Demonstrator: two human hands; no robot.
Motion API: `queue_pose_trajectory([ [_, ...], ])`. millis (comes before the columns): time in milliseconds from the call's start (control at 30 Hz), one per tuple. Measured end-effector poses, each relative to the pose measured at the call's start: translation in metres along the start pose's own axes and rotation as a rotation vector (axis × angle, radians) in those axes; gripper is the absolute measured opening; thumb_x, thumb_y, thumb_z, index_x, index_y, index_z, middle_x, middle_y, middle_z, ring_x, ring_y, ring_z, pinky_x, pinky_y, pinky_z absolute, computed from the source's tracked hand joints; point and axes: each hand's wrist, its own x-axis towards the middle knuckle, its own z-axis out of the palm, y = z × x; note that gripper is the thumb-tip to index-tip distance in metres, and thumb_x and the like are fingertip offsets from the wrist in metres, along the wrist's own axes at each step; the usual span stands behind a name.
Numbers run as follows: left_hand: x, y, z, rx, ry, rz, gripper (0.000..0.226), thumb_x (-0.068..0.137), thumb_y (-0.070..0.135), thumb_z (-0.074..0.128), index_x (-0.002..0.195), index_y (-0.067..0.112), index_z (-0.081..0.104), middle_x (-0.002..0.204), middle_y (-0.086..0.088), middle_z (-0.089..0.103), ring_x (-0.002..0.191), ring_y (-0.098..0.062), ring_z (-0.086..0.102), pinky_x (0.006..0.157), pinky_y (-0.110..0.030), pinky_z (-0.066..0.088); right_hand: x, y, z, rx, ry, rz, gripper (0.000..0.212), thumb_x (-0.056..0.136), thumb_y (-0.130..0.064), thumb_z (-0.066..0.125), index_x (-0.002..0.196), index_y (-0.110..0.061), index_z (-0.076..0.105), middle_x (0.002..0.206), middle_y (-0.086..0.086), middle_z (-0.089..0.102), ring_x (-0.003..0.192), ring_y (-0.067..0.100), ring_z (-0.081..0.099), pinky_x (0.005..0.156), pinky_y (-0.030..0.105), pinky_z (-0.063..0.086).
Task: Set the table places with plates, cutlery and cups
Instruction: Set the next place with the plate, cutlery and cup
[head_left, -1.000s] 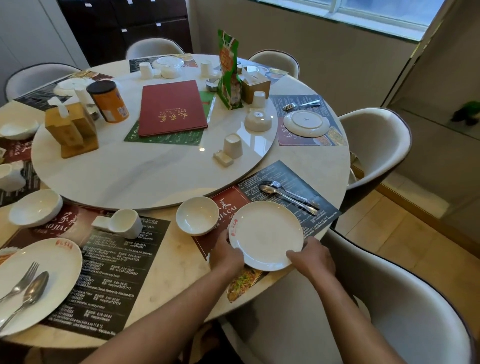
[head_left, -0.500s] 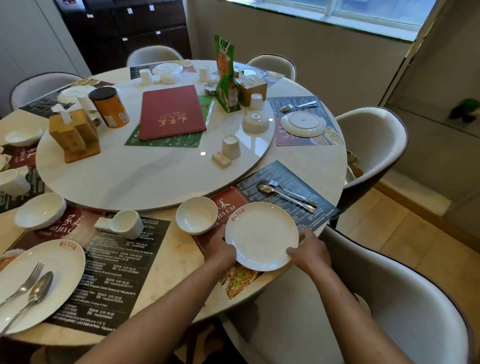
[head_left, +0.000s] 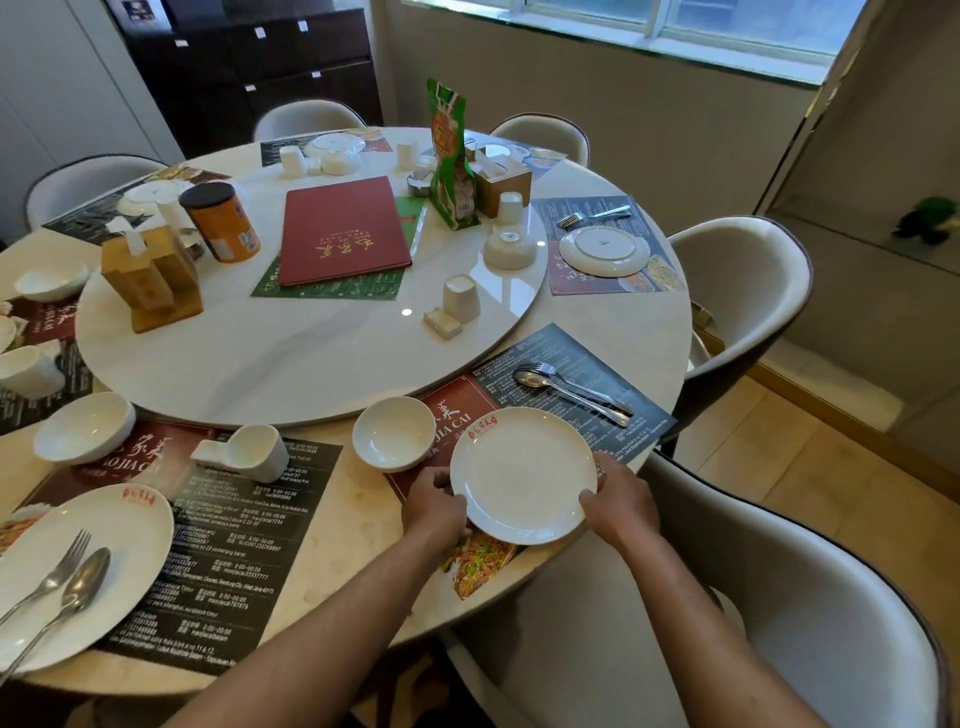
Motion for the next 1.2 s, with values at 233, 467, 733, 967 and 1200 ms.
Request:
queue_pose_trajectory([
  [233,0.003,-0.001,0.001,-0.031,-0.002,-0.010,0.025,0.095,0.012,0.065,0.116,0.024,0.057,0.108,0.004,0.060,0.075,-0.023,0.072,0.057,-0.029,0.061,0.016,-0.004,-0.003,-0.087,0.061,-0.039,0.040,0.091,-0.025,0.052,0.130,-0.030,0.058,0.122,0.003,0.065,0.103,0.026,0.061,0.085,0.039,0.054],
  [467,0.020,-0.003,-0.001,-0.100,-0.066,-0.113,0.008,0.096,0.017,0.067,0.102,0.018,0.062,0.102,-0.008,0.069,0.079,-0.027,0.074,0.066,-0.039,0.065,0.064,-0.039,-0.020,-0.358,0.197,-0.251,0.025,0.097,-0.027,0.052,0.114,-0.015,0.065,0.118,0.008,0.059,0.112,0.031,0.053,0.086,0.043,0.049],
  [733,0.028,-0.002,-0.013,-0.290,-0.224,-0.236,0.017,0.095,0.017,0.070,0.109,0.010,0.066,0.100,-0.013,0.073,0.081,-0.028,0.076,0.058,-0.029,0.060,0.107,-0.055,-0.011,-0.643,0.140,-0.372,0.030,0.092,-0.002,0.046,0.110,-0.018,0.065,0.099,0.006,0.058,0.095,0.028,0.056,0.075,0.039,0.046],
  [967,0.028,-0.013,-0.009,-0.312,-0.195,-0.176,0.017,0.095,0.019,0.071,0.108,0.008,0.069,0.096,-0.012,0.074,0.074,-0.024,0.074,0.063,-0.030,0.062,0.113,-0.049,-0.002,-0.689,0.227,-0.445,0.034,0.088,0.006,0.048,0.101,-0.017,0.069,0.087,0.007,0.063,0.082,0.028,0.064,0.071,0.039,0.057],
  [1200,0.025,-0.014,-0.008,-0.299,-0.160,-0.147,0.017,0.095,0.019,0.071,0.107,0.008,0.069,0.094,-0.013,0.074,0.074,-0.024,0.074,0.064,-0.032,0.063,0.089,-0.044,-0.013,-0.411,0.306,-0.416,0.032,0.093,-0.004,0.047,0.109,-0.020,0.069,0.100,0.006,0.065,0.093,0.034,0.062,0.075,0.041,0.050],
])
